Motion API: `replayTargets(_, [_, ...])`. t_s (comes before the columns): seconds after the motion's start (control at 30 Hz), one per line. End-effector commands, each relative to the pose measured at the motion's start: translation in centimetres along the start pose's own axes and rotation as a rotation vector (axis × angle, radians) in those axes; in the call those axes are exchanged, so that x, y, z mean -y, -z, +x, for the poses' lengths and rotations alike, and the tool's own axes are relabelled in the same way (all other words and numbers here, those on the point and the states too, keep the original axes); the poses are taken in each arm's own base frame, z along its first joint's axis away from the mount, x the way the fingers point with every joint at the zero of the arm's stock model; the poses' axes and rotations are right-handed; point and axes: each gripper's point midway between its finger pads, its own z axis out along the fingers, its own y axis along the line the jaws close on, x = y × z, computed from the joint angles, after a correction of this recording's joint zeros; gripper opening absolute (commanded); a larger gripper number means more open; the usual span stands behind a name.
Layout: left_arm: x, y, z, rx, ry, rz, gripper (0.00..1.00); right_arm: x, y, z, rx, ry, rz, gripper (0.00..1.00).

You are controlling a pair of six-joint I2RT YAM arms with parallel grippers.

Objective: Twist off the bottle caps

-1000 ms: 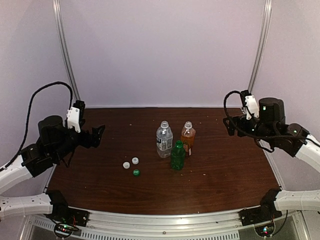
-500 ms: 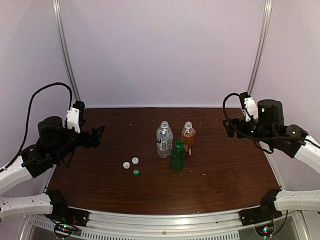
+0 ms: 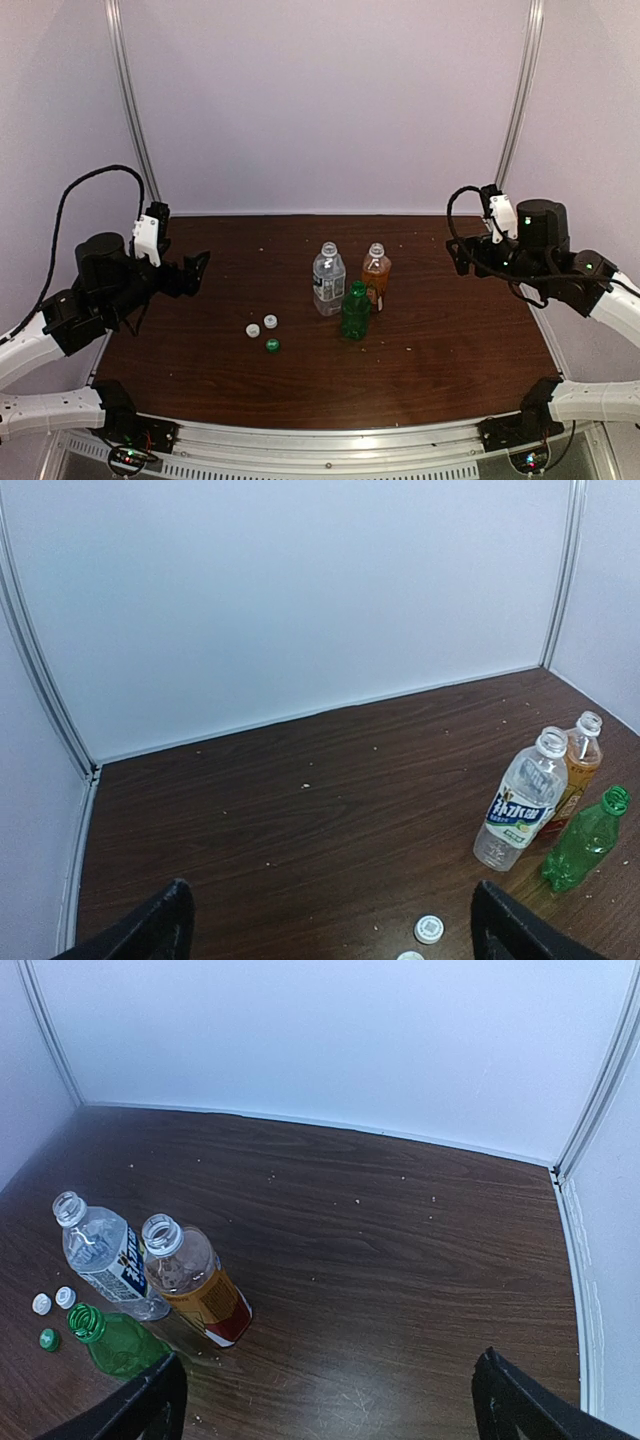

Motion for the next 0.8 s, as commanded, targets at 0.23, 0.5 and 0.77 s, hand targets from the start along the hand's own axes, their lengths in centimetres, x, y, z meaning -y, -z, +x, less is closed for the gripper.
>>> replayTargets(0.23, [0.12,-0.03,-1.09,0.052,0.012,0.011,0.98,0.07,-0.19,-0.15,0.007,-0.014,0.002,1.00])
replayTargets(0.5, [0.34,-0.19,-1.08,0.053,0.013,0.021,0.98,0.27,-0.30,0.06,0.007,-0.014,0.012,1.00])
replayTargets(0.77, [0.30,0.05,-1.31,0.058,0.017,0.023,0.98,0.12,-0.33,-0.25,0.029,-0.020,0.004,1.00])
